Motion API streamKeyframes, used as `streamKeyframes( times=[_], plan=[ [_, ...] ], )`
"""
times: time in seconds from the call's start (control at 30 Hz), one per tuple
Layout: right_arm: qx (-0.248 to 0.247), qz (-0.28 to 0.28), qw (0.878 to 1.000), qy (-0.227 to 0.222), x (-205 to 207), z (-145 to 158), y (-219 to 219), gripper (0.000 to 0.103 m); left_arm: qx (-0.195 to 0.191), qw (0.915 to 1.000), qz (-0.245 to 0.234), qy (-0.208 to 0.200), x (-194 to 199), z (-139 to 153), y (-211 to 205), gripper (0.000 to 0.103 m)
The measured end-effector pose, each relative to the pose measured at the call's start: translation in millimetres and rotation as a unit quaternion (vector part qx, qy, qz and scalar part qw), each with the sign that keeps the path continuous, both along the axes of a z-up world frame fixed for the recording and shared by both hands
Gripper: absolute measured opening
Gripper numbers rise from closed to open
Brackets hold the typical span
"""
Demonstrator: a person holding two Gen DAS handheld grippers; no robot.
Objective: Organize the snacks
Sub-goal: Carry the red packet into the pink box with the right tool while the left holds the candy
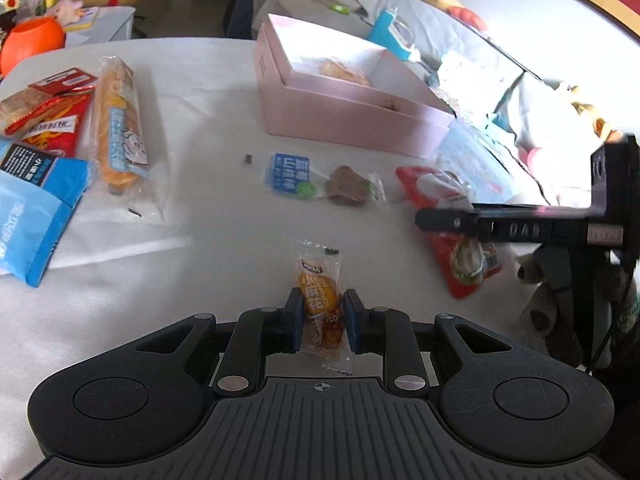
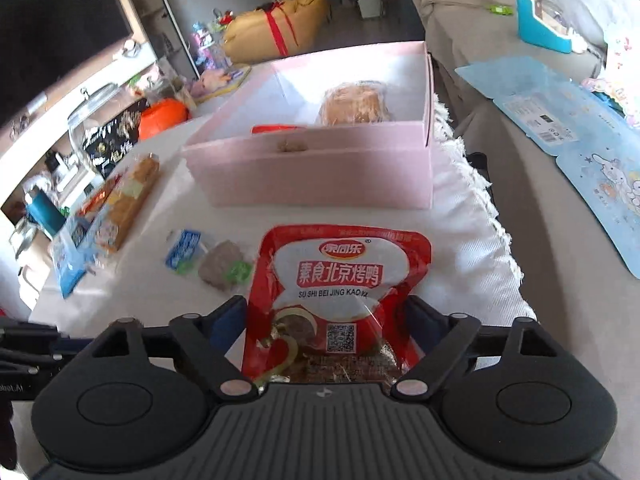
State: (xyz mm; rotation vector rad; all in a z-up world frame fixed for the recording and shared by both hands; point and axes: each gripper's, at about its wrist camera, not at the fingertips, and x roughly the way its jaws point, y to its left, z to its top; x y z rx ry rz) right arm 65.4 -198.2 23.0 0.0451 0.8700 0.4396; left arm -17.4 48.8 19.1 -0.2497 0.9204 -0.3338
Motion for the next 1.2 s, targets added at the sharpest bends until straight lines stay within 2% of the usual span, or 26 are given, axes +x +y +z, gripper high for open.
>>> streamKeyframes(
  times=[0.23, 0.3, 0.47, 0.53, 0.57, 0.6, 0.63, 0.7, 0.8, 1.03, 1.2],
  plan=[
    [-0.095, 0.022, 0.994, -0.057, -39.3, -13.9, 28.5, 0.1, -0.002, 0.9999, 0.01, 0.003, 0.4, -1.4, -1.4, 0.025],
    [-0.086, 0.011, 0.995, -0.054, -46.7, -12.7, 21.9, 0.101, -0.002, 0.9999, 0.012, 0.003, 0.1, -1.6, -1.2, 0.025],
    [-0.088, 0.026, 0.995, -0.045, -51.3, -11.4, 16.3, 0.101, -0.004, 0.9999, 0.016, 0.002, 0.0, -2.5, -1.6, 0.025],
    [-0.094, 0.018, 0.994, -0.053, -53.9, -10.0, 18.9, 0.096, -0.005, 0.9998, 0.019, 0.003, 1.0, -2.6, -1.5, 0.025],
    [-0.094, 0.022, 0.994, -0.057, -54.2, -8.4, 21.9, 0.089, -0.005, 0.9998, 0.019, 0.004, 1.2, -2.7, -1.3, 0.025],
    [-0.093, 0.028, 0.993, -0.06, -54.2, -6.1, 25.2, 0.074, -0.004, 0.9998, 0.019, 0.004, 1.3, -2.5, -1.5, 0.025],
    [-0.088, 0.034, 0.994, -0.061, -51.8, -3.1, 28.7, 0.066, -0.003, 0.9998, 0.019, 0.004, 1.2, -2.4, -1.9, 0.025],
    [-0.071, 0.044, 0.995, -0.062, -47.6, 2.2, 32.9, 0.065, -0.002, 0.9998, 0.019, 0.004, 0.5, -2.6, -2.1, 0.025],
    [-0.07, 0.049, 0.992, -0.091, -47.7, 12.5, 37.2, 0.062, -0.003, 0.9998, 0.02, 0.006, -0.2, -2.7, -1.8, 0.025],
    [-0.041, 0.038, 0.992, -0.116, -50.9, 39.3, 18.7, 0.059, 0.0, 0.9999, 0.012, 0.008, 5.4, -0.6, -8.9, 0.025],
    [-0.024, 0.036, 0.989, -0.144, -41.6, 58.3, 15.3, 0.045, -0.001, 0.9999, 0.006, 0.009, 9.7, -1.8, -13.1, 0.025]
  ],
)
